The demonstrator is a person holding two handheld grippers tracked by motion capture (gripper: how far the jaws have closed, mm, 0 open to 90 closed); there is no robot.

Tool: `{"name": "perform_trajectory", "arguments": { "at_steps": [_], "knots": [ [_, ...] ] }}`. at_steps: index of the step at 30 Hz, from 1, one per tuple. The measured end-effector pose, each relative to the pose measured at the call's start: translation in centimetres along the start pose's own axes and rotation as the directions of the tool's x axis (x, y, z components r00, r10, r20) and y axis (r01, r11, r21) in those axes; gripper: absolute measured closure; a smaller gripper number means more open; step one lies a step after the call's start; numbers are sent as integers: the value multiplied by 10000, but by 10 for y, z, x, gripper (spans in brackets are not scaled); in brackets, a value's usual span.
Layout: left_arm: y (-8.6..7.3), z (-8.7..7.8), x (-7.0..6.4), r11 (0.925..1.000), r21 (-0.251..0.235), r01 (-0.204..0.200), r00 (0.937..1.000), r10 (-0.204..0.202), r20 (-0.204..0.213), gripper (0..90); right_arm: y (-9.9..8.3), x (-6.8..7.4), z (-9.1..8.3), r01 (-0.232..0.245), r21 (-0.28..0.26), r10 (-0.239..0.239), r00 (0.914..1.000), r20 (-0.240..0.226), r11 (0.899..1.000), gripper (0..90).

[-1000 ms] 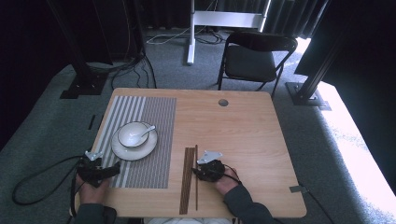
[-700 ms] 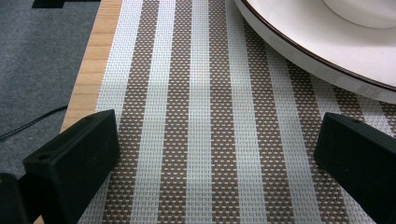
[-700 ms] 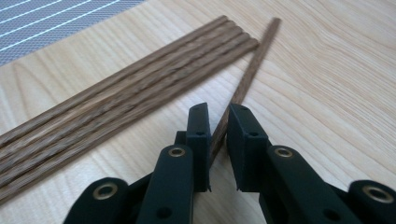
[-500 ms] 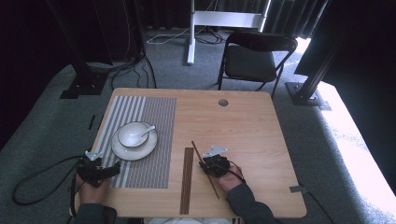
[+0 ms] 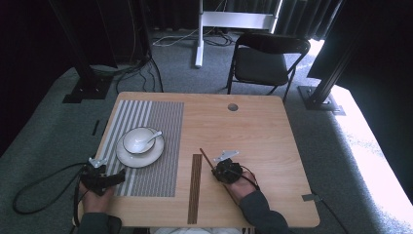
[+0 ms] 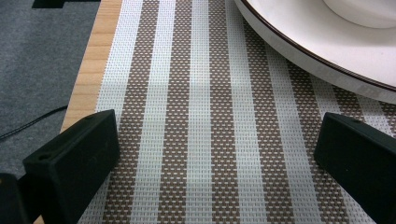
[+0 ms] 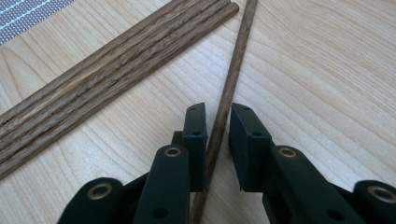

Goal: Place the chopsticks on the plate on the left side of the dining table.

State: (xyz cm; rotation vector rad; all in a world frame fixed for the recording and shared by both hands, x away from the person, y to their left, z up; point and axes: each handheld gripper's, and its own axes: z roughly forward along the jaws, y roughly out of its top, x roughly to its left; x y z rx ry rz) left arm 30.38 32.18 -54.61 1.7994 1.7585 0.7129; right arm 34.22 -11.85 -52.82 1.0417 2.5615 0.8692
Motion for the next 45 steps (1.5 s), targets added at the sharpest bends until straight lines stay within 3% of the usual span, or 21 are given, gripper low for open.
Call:
{"name": "perform_trajectory", "arguments": {
  "at_steps": [5,26,35,45],
  "knots": [
    [0,0,0,10000,1,1,10000,-1,-4,3,1,2,0,37,64,-38,9999,166,10000,818],
    [0,0,0,10000,1,2,10000,-2,-1,3,0,4,4,-500,-367,535,9934,1012,9981,846],
    [0,0,0,10000,0,3,10000,-3,0,3,-1,3,4,-435,-524,498,9908,1255,9977,846],
    [0,0,0,10000,0,4,10000,-4,0,3,1,5,0,-219,-863,322,9922,1203,9960,846]
  ]
}}
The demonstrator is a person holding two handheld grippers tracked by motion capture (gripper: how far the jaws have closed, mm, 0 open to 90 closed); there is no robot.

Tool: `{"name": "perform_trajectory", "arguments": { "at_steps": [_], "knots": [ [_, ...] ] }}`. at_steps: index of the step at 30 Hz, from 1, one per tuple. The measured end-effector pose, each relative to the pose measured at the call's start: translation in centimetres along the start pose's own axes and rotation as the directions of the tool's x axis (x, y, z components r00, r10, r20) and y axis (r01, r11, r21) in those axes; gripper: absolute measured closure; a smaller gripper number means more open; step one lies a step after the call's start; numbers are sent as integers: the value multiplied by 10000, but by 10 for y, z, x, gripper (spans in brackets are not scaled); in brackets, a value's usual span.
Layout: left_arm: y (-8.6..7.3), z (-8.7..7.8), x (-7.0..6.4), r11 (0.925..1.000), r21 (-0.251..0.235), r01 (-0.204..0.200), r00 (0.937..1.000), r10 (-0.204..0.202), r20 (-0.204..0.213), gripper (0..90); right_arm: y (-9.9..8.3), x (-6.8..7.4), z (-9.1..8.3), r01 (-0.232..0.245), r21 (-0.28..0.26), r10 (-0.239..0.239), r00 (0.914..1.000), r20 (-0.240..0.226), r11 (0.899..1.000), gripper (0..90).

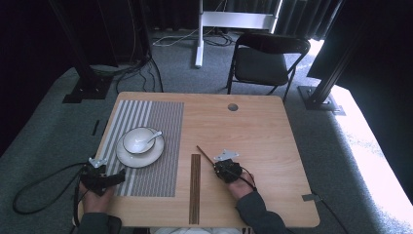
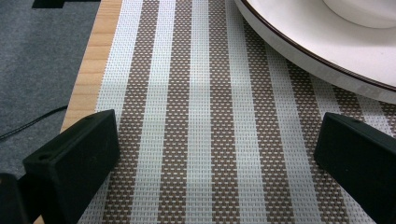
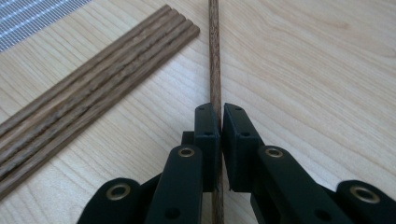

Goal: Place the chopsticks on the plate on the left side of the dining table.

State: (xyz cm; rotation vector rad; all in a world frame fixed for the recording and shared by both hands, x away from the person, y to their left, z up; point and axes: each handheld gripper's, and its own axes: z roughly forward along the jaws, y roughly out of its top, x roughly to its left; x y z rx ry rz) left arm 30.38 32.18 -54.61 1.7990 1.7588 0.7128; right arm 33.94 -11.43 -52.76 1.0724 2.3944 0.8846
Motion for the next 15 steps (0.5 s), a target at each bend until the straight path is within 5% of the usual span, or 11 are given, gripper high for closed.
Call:
{"name": "perform_trajectory", "arguments": {
  "at_steps": [15],
  "knots": [
    [0,0,0,10000,2,-2,10000,2,1,3,5,7,-4,518,-403,-525,9985,-159,9978,848]
  ]
}}
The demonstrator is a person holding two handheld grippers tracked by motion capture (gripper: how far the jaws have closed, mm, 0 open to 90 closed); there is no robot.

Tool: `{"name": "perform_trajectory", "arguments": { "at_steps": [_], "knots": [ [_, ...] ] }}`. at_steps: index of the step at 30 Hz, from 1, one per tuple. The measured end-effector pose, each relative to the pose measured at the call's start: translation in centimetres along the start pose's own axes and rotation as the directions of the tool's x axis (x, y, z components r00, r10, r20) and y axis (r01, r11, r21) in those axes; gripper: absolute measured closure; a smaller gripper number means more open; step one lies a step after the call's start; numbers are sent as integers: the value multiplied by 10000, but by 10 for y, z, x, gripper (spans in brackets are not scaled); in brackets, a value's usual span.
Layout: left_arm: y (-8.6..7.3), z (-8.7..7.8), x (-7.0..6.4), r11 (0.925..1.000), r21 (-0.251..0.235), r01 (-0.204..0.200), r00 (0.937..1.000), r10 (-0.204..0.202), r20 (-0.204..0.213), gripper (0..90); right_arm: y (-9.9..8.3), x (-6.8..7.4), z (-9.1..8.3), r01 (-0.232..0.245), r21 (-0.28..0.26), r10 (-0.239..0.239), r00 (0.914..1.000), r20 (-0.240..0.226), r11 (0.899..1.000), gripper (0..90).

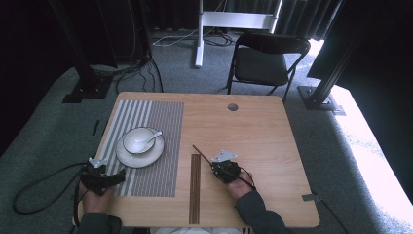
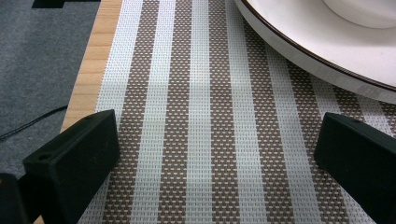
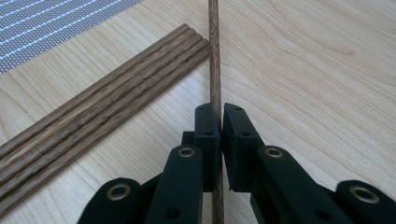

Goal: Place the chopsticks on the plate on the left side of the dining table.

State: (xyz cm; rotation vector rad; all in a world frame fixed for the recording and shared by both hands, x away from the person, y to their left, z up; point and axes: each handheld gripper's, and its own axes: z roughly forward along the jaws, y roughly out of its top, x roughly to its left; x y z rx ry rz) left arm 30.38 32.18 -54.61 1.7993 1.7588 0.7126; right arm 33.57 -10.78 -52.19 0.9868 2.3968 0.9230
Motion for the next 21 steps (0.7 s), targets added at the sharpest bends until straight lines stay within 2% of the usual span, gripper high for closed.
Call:
{"name": "perform_trajectory", "arguments": {
  "at_steps": [9,21],
  "knots": [
    [0,0,0,10000,-2,1,10000,-1,0,3,2,2,-2,310,-239,-314,9994,-165,9992,847],
    [0,0,0,10000,2,-1,10000,1,0,3,11,8,-7,939,-567,-962,9946,-401,9940,847]
  ]
}}
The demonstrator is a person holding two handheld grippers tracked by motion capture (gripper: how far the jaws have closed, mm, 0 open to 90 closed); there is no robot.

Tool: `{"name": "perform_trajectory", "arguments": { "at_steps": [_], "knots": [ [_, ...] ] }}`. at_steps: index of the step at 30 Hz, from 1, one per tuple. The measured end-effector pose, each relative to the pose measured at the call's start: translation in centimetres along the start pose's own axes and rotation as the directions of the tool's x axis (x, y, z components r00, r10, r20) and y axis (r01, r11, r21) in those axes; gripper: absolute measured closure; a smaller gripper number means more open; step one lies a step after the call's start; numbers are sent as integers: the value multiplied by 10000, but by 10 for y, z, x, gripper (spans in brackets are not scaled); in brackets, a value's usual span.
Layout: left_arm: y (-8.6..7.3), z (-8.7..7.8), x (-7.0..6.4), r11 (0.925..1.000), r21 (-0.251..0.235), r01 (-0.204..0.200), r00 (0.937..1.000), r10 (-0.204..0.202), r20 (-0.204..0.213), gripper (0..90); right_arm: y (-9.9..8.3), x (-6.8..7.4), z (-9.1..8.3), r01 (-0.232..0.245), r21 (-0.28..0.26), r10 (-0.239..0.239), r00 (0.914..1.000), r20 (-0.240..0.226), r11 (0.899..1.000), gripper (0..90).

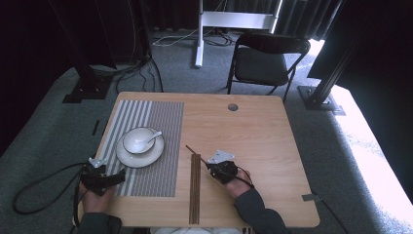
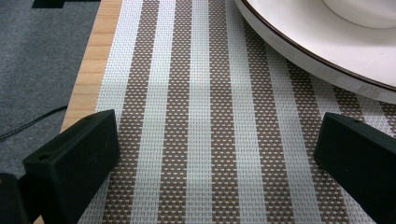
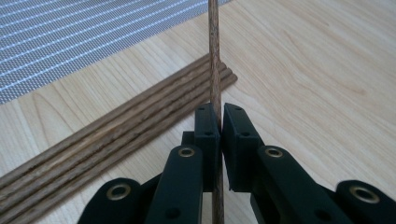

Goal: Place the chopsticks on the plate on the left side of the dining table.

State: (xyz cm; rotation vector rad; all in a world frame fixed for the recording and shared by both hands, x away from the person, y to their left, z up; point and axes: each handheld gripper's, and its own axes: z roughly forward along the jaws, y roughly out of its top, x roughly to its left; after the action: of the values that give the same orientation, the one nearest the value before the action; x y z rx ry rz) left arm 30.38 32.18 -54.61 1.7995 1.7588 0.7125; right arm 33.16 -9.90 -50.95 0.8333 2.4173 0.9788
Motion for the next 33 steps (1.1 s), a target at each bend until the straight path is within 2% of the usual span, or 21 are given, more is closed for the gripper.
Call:
{"name": "perform_trajectory", "arguments": {
  "at_steps": [3,4,9,22,33],
  "knots": [
    [0,0,0,10000,-3,3,10000,-3,0,3,1,0,0,35,-14,-35,10000,-8,10000,847],
    [0,0,0,10000,-1,-1,10000,1,0,3,3,1,0,225,-48,-225,9997,-47,9997,847],
    [0,0,0,10000,-3,2,10000,-2,0,3,8,2,-2,505,-191,-508,9986,-153,9985,847],
    [0,0,0,10000,-3,3,10000,-3,-1,3,14,3,-5,662,-415,-674,9973,-283,9969,846],
    [0,0,0,10000,-1,-1,10000,1,-1,3,24,5,-6,1151,-725,-1193,9913,-555,9907,846]
  ]
}}
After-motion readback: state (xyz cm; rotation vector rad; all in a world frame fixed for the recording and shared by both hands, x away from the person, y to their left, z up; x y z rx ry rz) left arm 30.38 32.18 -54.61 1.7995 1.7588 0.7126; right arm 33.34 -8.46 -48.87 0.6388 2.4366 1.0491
